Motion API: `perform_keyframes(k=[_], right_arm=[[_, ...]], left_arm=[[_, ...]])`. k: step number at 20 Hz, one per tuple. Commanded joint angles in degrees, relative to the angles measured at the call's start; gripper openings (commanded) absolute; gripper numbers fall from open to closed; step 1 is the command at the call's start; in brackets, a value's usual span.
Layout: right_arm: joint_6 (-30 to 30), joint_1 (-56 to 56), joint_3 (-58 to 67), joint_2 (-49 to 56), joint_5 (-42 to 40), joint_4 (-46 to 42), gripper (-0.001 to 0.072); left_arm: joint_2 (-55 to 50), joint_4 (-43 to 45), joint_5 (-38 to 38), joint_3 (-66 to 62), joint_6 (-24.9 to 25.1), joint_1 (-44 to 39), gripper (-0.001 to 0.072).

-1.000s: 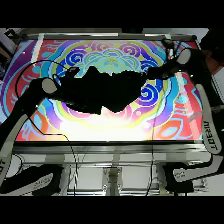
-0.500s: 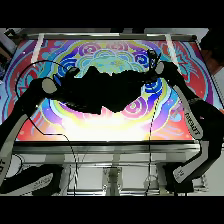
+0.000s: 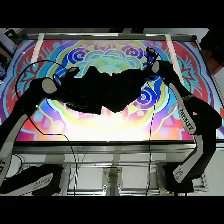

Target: Fold the clothes and pants, and hang the long-sleeved shirts on hangers.

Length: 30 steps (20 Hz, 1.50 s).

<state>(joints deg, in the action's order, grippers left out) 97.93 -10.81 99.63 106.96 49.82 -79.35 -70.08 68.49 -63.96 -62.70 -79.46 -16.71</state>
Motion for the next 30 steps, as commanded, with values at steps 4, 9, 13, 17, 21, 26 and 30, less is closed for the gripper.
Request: perform_keyframes(k=[4,9,13,17,21,26,30], right_arm=[[-11.4,1.9,14.8,-2.9,23.4,-11.4,0.0042],[-13.0,10.2,17.2,-16.9,31.9,-17.5,0.0042],[-13.1,18.0,14.8,-24.2,38.0,-17.2,0.0042],[-13.0,25.2,4.7,-30.1,41.7,-17.0,0.0042],[-13.4,34.1,-13.9,-40.1,35.2,-17.9,0.0042],[-14.5,47.5,-37.3,-52.7,24.1,-17.8,0.0042],[-14.6,49.7,-49.5,-55.2,19.8,-10.3,0.0042]], left_arm=[[0.0,0.3,0.1,0.0,0.0,0.8,0.0363],[2.3,0.2,0.1,0.0,0.0,3.9,0.0362],[5.9,0.2,0.0,0.0,0.0,6.0,0.0362],[8.8,0.5,0.0,0.0,0.1,7.6,0.0362],[9.4,0.4,-1.1,0.0,0.5,8.7,0.0362],[9.3,-0.3,-1.9,0.0,8.6,7.5,0.0363],[4.7,-0.2,0.8,0.0,14.5,0.1,0.0639]])
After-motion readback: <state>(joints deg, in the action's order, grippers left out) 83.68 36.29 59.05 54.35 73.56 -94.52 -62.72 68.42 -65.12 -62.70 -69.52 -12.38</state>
